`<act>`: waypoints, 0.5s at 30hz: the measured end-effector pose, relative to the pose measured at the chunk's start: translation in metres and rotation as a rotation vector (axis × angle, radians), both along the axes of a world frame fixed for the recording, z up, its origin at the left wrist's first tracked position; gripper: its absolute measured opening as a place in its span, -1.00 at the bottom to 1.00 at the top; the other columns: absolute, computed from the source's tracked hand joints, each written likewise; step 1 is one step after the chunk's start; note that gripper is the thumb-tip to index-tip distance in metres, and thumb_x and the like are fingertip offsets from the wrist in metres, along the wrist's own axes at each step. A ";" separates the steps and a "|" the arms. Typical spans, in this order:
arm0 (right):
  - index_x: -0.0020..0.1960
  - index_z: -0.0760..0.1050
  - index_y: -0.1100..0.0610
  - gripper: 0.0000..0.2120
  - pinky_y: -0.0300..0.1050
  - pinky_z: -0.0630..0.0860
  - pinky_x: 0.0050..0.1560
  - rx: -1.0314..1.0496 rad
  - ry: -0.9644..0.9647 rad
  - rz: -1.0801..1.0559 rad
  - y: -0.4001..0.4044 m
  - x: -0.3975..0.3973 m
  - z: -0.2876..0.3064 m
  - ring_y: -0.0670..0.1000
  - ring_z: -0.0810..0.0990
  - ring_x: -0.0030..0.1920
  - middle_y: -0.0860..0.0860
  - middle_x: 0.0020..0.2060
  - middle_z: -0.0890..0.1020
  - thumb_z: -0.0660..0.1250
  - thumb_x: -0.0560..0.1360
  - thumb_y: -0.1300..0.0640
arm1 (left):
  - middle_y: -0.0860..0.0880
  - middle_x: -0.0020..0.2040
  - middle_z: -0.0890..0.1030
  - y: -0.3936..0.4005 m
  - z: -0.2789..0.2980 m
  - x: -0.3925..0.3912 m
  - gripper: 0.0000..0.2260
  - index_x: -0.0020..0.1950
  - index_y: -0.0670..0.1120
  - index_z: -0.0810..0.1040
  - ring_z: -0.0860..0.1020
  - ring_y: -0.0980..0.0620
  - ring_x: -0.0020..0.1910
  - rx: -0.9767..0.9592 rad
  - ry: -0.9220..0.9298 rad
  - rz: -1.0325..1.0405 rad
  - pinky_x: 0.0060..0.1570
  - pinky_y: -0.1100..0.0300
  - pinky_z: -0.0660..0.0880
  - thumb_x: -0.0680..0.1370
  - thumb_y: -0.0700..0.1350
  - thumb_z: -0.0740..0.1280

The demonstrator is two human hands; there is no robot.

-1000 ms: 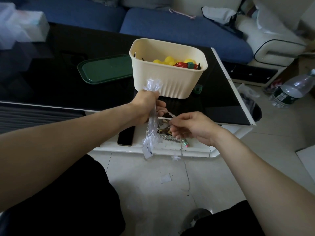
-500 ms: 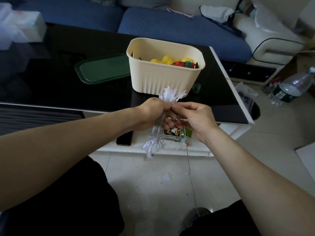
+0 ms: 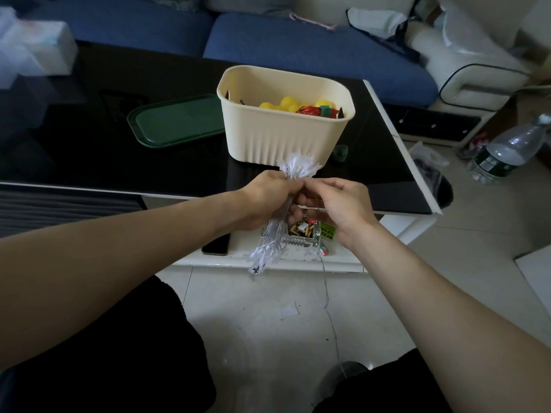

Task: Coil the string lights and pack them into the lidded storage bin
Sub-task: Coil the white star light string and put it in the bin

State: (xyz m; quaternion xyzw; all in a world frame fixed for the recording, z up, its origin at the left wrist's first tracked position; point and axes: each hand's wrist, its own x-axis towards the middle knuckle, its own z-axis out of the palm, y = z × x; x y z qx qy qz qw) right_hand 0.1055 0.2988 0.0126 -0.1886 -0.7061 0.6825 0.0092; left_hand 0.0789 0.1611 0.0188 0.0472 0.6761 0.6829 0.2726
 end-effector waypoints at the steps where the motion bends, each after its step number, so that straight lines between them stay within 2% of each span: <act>1: -0.05 0.68 0.21 -0.86 -0.15 0.61 -0.23 0.013 -0.001 0.006 0.001 0.000 -0.001 -0.02 0.69 -0.29 0.08 -0.32 0.71 0.54 0.46 0.15 | -0.11 -0.36 0.50 0.000 -0.001 0.000 -0.74 -0.15 -0.24 0.43 0.48 0.00 -0.50 -0.006 0.003 -0.008 -0.47 0.17 0.43 0.70 -0.18 0.12; 6: -0.16 0.69 0.12 -0.94 -0.03 0.67 -0.12 0.183 0.070 0.062 0.003 0.001 -0.003 0.03 0.70 -0.28 0.06 -0.33 0.71 0.49 0.50 0.16 | -0.13 -0.33 0.49 0.001 -0.004 0.000 -0.76 -0.15 -0.25 0.42 0.47 0.00 -0.54 -0.027 0.012 0.004 -0.50 0.17 0.40 0.69 -0.21 0.13; 8: -0.21 0.70 0.00 -0.85 0.05 0.69 -0.03 0.301 0.108 0.087 0.003 0.000 -0.005 0.04 0.73 -0.21 0.01 -0.31 0.73 0.46 0.50 0.20 | -0.15 -0.32 0.49 0.000 -0.007 -0.002 -0.76 -0.15 -0.26 0.42 0.46 -0.02 -0.54 -0.046 0.024 0.022 -0.50 0.16 0.39 0.69 -0.21 0.14; 10: -0.15 0.71 -0.05 -0.79 0.10 0.67 0.02 0.393 0.128 0.166 0.001 -0.001 -0.008 0.03 0.73 -0.16 -0.03 -0.28 0.73 0.39 0.50 0.23 | -0.19 -0.32 0.48 -0.001 -0.010 -0.004 -0.74 -0.19 -0.25 0.43 0.44 -0.07 -0.49 -0.083 0.039 0.041 -0.46 0.13 0.38 0.68 -0.21 0.16; 12: -0.04 0.71 -0.01 -0.77 0.10 0.67 -0.03 0.438 0.135 0.272 -0.002 -0.001 -0.009 0.04 0.72 -0.20 -0.05 -0.31 0.71 0.32 0.51 0.24 | -0.21 -0.34 0.47 -0.002 -0.012 -0.007 -0.70 -0.24 -0.25 0.44 0.42 -0.09 -0.47 -0.113 0.039 0.067 -0.44 0.12 0.37 0.67 -0.20 0.18; 15: 0.10 0.66 0.05 -0.77 -0.02 0.54 -0.31 0.514 0.147 0.443 -0.006 0.000 -0.005 -0.01 0.56 -0.40 -0.10 -0.37 0.67 0.28 0.58 0.24 | -0.14 -0.43 0.47 -0.005 -0.015 -0.011 -0.70 -0.26 -0.24 0.47 0.42 -0.04 -0.51 -0.150 0.033 0.140 -0.49 0.18 0.38 0.66 -0.20 0.21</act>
